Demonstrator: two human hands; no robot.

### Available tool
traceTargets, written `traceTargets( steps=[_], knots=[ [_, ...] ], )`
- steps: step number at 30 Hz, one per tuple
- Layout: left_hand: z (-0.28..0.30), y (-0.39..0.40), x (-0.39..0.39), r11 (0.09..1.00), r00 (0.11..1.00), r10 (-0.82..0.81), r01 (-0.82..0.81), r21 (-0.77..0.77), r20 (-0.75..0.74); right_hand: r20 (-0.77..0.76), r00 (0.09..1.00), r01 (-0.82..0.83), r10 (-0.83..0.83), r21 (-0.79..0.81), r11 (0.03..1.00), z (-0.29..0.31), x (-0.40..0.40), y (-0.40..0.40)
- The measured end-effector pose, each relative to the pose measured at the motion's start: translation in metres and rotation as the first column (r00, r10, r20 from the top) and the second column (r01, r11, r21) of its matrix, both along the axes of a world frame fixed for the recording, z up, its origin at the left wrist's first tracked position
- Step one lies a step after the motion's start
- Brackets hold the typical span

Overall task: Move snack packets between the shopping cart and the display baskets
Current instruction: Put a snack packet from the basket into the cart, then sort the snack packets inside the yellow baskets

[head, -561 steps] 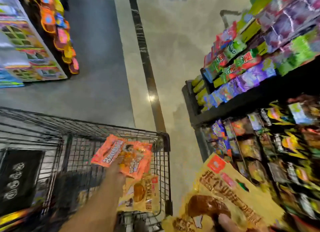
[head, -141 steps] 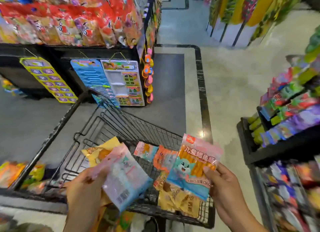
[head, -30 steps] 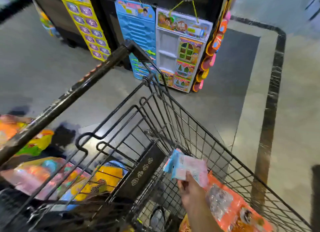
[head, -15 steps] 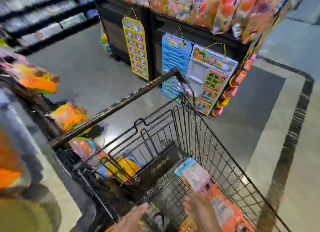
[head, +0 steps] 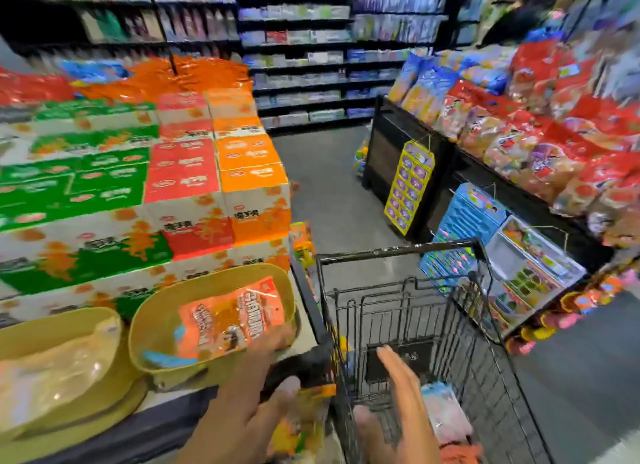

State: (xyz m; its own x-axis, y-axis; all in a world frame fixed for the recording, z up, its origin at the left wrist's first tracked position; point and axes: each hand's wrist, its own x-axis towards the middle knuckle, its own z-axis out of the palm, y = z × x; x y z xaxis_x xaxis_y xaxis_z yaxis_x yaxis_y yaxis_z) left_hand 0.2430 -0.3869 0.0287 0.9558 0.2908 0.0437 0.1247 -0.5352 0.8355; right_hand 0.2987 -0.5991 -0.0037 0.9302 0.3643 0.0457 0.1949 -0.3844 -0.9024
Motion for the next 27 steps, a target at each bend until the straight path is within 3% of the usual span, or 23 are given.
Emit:
traceTargets(
  steps=[1, 7, 11, 18, 23, 27],
  knots=[
    [0.005, 0.012, -0.009, 1.0, 1.0, 0.012, -0.012, 0.0, -0.011, 0.079, 0.996, 0.041, -0.048, 0.091, 0.995, 0.018, 0.016, 0.007],
    [0.015, 0.09, -0.086, 0.98, 0.979, 0.197, -0.197, 0.005, 0.058, 0.213, 0.963, -0.178, 0.163, 0.054, 0.983, 0.056, -0.014, 0.087],
    [0.015, 0.15, -0.137, 0.949, 0.944, 0.315, -0.31, -0.06, 0.096, 0.154, 0.955, -0.261, 0.255, 0.022, 0.965, 0.062, -0.033, 0.153],
    [0.005, 0.281, -0.221, 0.886, 0.887, 0.458, -0.461, 0.051, 0.065, 0.19, 0.919, -0.347, 0.345, -0.025, 0.938, 0.06, -0.081, 0.29],
    [-0.014, 0.364, -0.257, 0.832, 0.835, 0.551, -0.55, 0.073, 0.004, 0.118, 0.849, -0.485, 0.515, -0.21, 0.849, 0.042, -0.096, 0.379],
    [-0.026, 0.401, -0.258, 0.869, 0.867, 0.494, -0.489, 0.078, -0.067, 0.048, 0.782, -0.544, 0.621, -0.432, 0.719, 0.002, -0.091, 0.439]
  ],
)
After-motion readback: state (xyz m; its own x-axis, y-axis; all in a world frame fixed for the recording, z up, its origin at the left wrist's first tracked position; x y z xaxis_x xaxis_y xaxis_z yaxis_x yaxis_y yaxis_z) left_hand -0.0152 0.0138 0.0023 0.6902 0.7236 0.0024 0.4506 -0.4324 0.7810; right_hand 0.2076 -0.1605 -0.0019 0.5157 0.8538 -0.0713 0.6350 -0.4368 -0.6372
